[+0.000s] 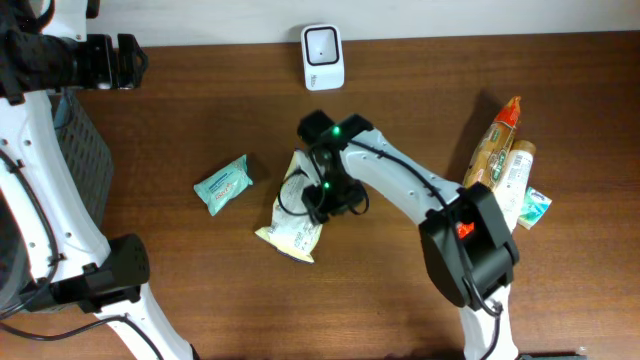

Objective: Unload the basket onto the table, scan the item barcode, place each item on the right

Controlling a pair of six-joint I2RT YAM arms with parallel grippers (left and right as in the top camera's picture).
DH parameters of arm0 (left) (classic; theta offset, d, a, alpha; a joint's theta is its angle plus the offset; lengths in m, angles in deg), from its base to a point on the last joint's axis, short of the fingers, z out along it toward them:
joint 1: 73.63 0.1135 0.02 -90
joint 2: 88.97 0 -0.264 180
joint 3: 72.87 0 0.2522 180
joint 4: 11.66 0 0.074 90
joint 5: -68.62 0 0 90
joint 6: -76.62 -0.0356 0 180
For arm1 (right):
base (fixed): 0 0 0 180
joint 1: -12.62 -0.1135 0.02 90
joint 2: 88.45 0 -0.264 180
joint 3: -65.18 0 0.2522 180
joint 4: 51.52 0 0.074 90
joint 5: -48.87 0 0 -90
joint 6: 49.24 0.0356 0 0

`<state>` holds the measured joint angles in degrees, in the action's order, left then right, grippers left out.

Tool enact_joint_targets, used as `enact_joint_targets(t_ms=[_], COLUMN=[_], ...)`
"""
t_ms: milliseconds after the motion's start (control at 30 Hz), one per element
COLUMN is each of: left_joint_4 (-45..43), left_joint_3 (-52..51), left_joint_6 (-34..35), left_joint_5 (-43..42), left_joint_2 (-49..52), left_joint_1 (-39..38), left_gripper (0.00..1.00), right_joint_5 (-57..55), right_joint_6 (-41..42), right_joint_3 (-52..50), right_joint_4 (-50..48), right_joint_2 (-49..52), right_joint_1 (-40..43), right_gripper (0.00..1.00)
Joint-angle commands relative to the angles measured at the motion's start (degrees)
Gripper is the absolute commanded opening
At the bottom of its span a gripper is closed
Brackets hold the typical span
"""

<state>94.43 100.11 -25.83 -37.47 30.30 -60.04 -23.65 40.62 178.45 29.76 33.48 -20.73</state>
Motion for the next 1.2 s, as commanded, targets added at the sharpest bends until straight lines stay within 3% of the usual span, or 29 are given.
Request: enact_joint_targets(t_ms=[0,167,267,400,600,700,800,900,1167], left_joint_4=[-0.04,-0.04,-0.04,-0.04,-0.04,-0.04,-0.04,-0.04,-0.04], left_joint_3=[0.15,0.15,0.15,0.15,0.15,0.15,0.15,0.15,0.15], left_joint_6=[-0.33,-0.31,-0.33,-0.31,-0.33,-0.31,-0.33,-0.33,-0.31], left_joint_5=[-0.46,-0.46,-0.46,-0.46,-0.46,-0.46,-0.46,-0.46,-0.46], left_joint_2=[-0.57,-0.57,-0.57,-0.57,-0.57,-0.57,-0.57,-0.57,-0.57], left_joint_1=[0.09,0.11,0.09,0.09,0.09,0.09,0.09,0.09,0.09], left_gripper=[0.99,0.99,0.99,0.99,0.99,0.99,0.99,0.99,0.99], right_joint_5=[1.49,3.8,7.58,12.33,10.36,6.69,4.39,7.26,18.21], right_joint_6=[-5.68,-9.81,-9.99,-13.18,-14.86,-14.91,-19.21,-23.63,-27.5], right_joint_3=[6.14,6.16,6.14,6.16,6.29,8.66,11.82,10.56,10.1], right_joint_4=[-1.42,-16.31,-17.57,-10.51,4.5,5.73,-1.01,-10.29,-9.88], right_joint_2=[-4.24,-0.35,3.17,5.16,5.07,4.85,4.85,5.01,12.17], right_joint_1=[6.32,11.67,11.61,11.63,14.29,15.45,16.94,16.46,10.97], right_gripper=[0.62,0.65,0.71,0.72,0.68,0.67,0.77,0.99,0.99])
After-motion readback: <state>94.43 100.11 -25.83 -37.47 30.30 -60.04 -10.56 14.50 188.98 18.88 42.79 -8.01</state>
